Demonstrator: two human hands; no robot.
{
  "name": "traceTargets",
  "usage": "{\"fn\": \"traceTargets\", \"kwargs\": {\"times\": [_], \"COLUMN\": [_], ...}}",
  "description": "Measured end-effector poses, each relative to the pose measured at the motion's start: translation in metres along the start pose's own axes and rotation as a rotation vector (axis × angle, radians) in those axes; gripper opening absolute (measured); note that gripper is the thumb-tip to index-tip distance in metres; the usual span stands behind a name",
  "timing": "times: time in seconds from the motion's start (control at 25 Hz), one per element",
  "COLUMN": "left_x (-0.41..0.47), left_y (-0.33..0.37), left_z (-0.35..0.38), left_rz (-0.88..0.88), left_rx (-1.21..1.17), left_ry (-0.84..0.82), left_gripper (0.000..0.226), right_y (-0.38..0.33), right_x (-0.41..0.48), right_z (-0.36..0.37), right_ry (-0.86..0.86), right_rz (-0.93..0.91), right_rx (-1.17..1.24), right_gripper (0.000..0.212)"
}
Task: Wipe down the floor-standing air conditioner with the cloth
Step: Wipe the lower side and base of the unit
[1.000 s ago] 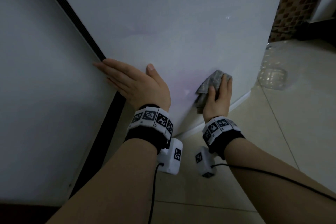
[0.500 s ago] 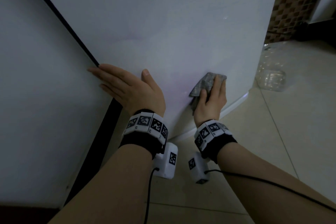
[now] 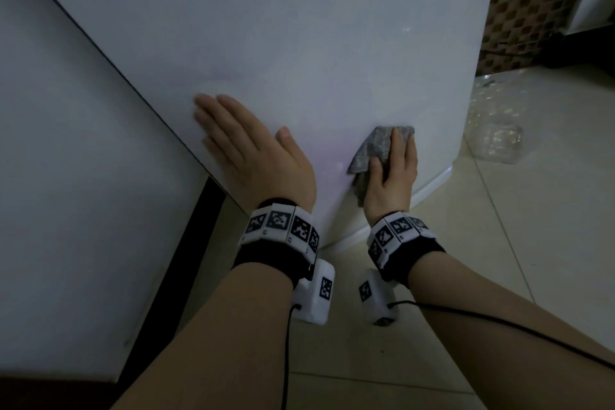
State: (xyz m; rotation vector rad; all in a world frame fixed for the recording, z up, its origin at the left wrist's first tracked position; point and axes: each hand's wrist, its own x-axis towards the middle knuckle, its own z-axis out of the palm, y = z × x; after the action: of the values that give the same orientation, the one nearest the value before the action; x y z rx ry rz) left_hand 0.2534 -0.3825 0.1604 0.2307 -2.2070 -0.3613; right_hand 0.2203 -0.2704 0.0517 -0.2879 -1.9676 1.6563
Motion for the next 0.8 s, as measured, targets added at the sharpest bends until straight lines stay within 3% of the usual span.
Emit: {"fn": "traceTargets", "kwargs": {"times": [0.12, 0.2, 0.32, 0.52, 0.8], "left_x": [-0.007, -0.010, -0.012, -0.011, -0.014], "left_y": [0.008, 0.011, 0.018, 0.024, 0.030], "left_z": [0.007, 0.010, 0.015, 0.020, 0.028], "left_rz": [0.058, 0.091, 0.070, 0.028, 0.102], "left_rx": [0.027, 0.045, 0.051, 0.047, 0.015], "left_ry": [-0.029, -0.040, -0.027, -0.013, -0.031], "left_gripper": [0.077, 0.077, 0.079, 0.082, 0.078], "right_y": [0.004, 0.003, 0.007, 0.009, 0.015], "right_x": [0.024, 0.016, 0.011, 0.036, 0.051], "right_z": [-0.010, -0.006, -0.005, -0.013, -0.025], "right_ry": [0.040, 0.019, -0.019, 0.036, 0.006], "right_rz": [0.075, 0.032, -0.020, 0.073, 0.053], "right_rx": [0.012, -0.003, 0.004, 0.005, -0.011], "right_gripper": [0.055, 0.055, 0.056, 0.055, 0.056]}}
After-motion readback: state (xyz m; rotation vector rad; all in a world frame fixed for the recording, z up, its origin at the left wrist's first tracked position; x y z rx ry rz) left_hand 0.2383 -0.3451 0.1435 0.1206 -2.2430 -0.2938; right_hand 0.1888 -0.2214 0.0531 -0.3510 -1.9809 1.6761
